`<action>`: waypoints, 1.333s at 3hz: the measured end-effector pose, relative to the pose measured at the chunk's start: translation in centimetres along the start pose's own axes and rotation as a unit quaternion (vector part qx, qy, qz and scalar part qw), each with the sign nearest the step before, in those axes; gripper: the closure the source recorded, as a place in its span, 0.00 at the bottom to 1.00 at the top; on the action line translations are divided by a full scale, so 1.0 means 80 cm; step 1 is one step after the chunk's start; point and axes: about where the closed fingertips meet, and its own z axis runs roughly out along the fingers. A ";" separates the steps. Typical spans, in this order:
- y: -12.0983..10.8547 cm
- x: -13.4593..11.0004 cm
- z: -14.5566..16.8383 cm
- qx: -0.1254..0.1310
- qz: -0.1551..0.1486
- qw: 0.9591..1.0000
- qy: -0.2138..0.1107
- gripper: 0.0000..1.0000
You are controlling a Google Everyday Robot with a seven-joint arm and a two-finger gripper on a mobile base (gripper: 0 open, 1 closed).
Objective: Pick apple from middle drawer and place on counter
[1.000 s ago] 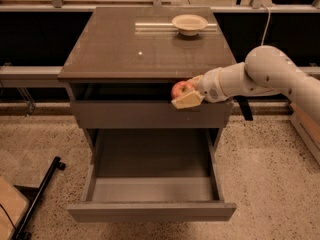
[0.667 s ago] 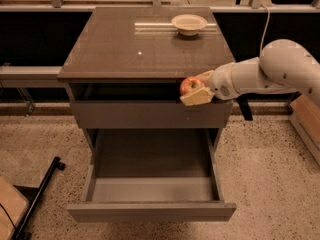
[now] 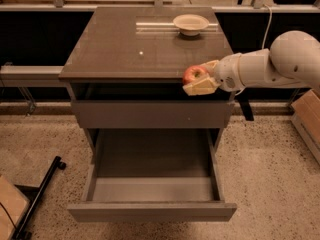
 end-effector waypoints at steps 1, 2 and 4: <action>-0.026 -0.048 0.039 -0.012 -0.021 0.998 -0.061 1.00; -0.048 -0.094 0.082 -0.029 -0.040 0.992 -0.116 1.00; -0.086 -0.134 0.183 -0.050 -0.037 0.987 -0.146 0.83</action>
Offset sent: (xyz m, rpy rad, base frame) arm 0.1227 0.1003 0.0582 0.2732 -0.2240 0.1833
